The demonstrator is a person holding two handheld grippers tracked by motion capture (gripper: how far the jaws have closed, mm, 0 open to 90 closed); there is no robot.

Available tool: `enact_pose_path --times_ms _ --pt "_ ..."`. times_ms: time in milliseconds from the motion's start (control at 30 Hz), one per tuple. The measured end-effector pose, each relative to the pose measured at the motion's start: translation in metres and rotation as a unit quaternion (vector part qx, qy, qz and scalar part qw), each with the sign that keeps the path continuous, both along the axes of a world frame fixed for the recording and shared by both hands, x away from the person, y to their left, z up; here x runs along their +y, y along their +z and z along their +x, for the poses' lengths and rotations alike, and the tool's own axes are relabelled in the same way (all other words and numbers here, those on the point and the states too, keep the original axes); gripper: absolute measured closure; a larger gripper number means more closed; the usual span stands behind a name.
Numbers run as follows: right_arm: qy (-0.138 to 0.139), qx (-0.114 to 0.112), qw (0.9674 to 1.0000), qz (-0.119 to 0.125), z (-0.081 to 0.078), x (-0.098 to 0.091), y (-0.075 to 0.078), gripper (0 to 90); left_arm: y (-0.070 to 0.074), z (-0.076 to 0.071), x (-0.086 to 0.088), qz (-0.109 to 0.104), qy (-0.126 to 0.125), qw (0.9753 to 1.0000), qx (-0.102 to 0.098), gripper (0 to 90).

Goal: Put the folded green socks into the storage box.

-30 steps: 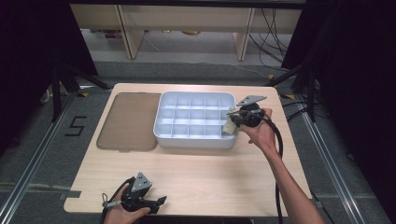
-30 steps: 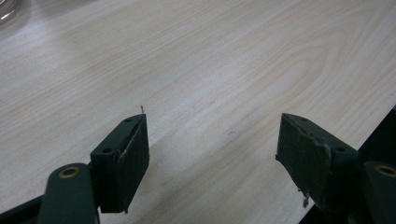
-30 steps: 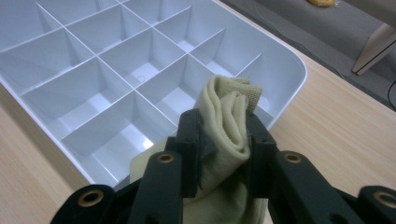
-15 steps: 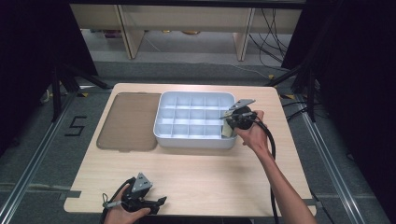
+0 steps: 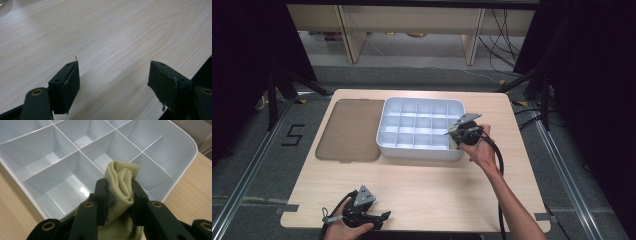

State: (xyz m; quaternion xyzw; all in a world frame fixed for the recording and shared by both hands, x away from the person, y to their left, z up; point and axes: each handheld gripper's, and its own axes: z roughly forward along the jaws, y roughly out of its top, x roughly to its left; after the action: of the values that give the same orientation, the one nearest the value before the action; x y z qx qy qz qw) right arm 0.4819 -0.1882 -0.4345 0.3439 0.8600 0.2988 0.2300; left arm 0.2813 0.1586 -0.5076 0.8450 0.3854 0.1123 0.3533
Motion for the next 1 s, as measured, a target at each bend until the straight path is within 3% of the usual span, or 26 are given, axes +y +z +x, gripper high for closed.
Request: enact_pose_path --times_ms 67,100,467,567,700,767,900,1000 --pt "0.006 0.000 1.0000 -0.005 -0.001 0.000 -0.003 72.0 0.000 -0.001 -0.001 0.001 0.005 1.0000 0.001 24.8" --pt "0.004 -0.001 1.0000 -0.007 -0.002 0.001 -0.005 72.0 -0.001 -0.001 -0.002 -0.008 0.014 0.9999 0.001 24.8" --pt "0.016 0.010 0.9997 -0.016 -0.002 0.000 -0.014 70.8 0.000 -0.001 -0.002 -0.007 0.014 0.9999 0.001 24.8" --pt "0.011 0.020 0.9997 -0.002 -0.001 -0.002 -0.014 65.2 0.001 -0.001 0.000 -0.003 0.004 1.0000 0.003 24.8" --pt "-0.002 0.020 0.9991 0.038 -0.002 -0.008 -0.004 57.4 0.000 -0.001 -0.001 -0.012 0.017 0.9998 0.000 24.7" --pt "0.000 0.012 0.9987 0.050 -0.004 -0.012 0.005 60.7 0.000 0.000 -0.001 -0.010 0.016 0.9998 0.001 24.7" --pt "0.008 0.009 0.9970 0.076 -0.006 -0.017 0.020 79.1 0.000 -0.001 -0.001 -0.012 0.017 0.9998 0.001 24.6" --pt "0.007 0.019 0.9974 0.069 -0.002 -0.017 0.020 84.4 0.001 0.000 0.001 -0.005 0.007 1.0000 0.001 24.7"
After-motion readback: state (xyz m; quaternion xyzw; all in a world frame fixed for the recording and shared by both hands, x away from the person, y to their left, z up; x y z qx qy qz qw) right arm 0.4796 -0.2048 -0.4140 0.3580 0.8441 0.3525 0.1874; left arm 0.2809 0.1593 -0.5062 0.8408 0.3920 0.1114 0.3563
